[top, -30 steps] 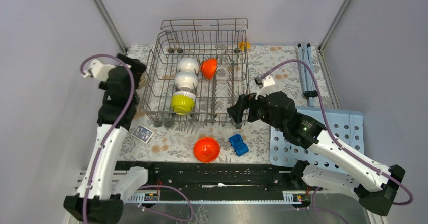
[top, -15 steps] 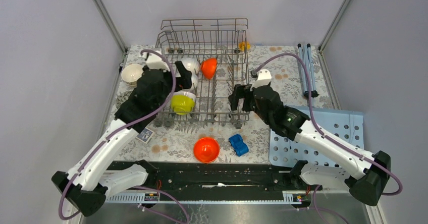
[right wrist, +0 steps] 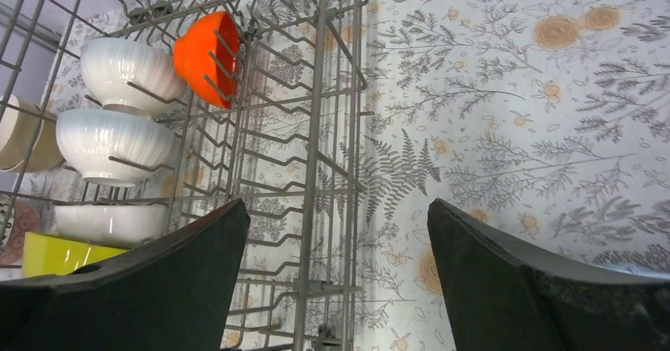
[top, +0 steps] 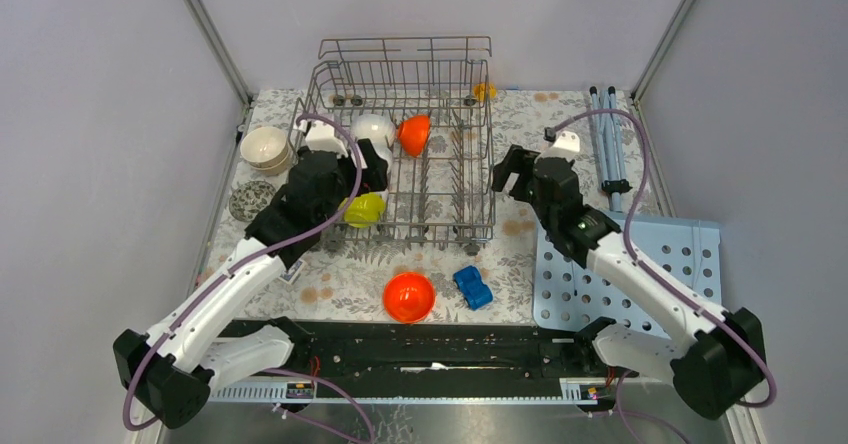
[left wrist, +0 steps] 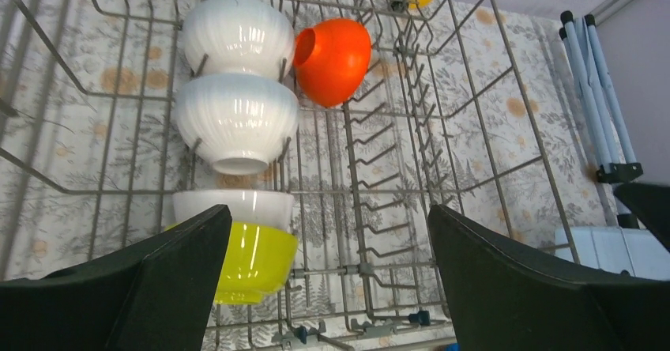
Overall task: Unload the bowls from the dish rack
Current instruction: Pick up the bowl from the dish rack.
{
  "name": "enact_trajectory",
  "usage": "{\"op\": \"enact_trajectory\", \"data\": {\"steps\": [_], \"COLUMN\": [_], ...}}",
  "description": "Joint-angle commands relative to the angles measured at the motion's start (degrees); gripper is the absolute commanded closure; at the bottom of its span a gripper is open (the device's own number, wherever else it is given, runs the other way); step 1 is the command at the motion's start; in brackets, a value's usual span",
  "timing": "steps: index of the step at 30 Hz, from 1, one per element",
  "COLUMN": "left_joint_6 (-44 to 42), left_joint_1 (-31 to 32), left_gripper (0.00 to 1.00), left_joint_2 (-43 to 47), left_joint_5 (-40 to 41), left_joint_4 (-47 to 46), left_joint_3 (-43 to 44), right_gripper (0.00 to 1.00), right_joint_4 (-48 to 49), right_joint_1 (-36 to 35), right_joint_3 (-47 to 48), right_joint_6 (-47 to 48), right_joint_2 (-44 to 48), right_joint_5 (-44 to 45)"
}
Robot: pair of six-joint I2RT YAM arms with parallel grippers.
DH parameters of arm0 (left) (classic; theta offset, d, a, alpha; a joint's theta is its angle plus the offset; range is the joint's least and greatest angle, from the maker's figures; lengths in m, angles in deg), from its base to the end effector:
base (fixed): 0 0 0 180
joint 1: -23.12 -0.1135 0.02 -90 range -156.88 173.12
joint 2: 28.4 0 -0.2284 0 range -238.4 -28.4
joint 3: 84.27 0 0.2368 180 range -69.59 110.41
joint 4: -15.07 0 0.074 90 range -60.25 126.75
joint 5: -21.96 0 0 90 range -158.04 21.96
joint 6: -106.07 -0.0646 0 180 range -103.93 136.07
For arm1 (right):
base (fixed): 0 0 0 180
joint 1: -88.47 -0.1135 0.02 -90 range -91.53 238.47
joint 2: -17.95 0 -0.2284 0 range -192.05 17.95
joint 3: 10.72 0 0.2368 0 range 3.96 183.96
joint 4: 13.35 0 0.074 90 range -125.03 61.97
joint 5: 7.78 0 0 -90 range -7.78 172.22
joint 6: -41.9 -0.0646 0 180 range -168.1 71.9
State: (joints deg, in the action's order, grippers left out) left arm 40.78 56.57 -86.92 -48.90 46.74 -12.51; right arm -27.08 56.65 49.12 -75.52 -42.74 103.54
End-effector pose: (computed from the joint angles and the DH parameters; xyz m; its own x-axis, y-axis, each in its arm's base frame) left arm 0.2281 -0.1253 0.3198 -0.3488 -0.2429 -0.9052 0.1270 0.9447 -0.3024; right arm 0.2459 0.1249 0.2754 -0.2784 0.3321 -0.9012 -0.0721 0.9284 0.3644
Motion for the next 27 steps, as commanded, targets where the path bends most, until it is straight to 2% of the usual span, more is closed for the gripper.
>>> {"op": "enact_trajectory", "data": {"steps": [1,5,9,15,23,27], "left_joint_6": [5.0,4.9,4.6,5.0,5.8,6.1], "left_joint_1": [-0.9,-1.0,-0.6,-0.4,-0.4,-0.4], "left_gripper": [0.01,0.01,0.01,0.01,0.01,0.01], "left_joint_2": [3.1,5.6,8.5,8.1,7.1,7.0], "left_joint_5": [-4.3,-1.8,4.8,4.3,3.0,2.7], "left_joint_4": [-5.8,-4.8,-5.1,-5.5,-5.1,-5.3], "left_joint_3": [-4.4,-5.9,-7.7,-7.9,-7.7,-7.8], "right_gripper": [0.1,0.13,0.24,0.35,0.61,0.66], "right_joint_4": [0.4,-3.7,-6.6,-8.3,-9.9,-10.3], "right_joint_1": [0.1,0.1,0.5,3.1,5.8,7.8], "right_joint_3": [7.5,14.1,18.3,20.7,22.6,21.5], "right_joint_6": [1.6,3.0,3.4,3.0,3.0,2.1], "right_joint_2": [-6.7,-15.3,-21.4,-26.9,-28.2,-27.5], "right_joint_5": [-1.4,-2.5,-0.3,-0.4,0.6,0.8]}}
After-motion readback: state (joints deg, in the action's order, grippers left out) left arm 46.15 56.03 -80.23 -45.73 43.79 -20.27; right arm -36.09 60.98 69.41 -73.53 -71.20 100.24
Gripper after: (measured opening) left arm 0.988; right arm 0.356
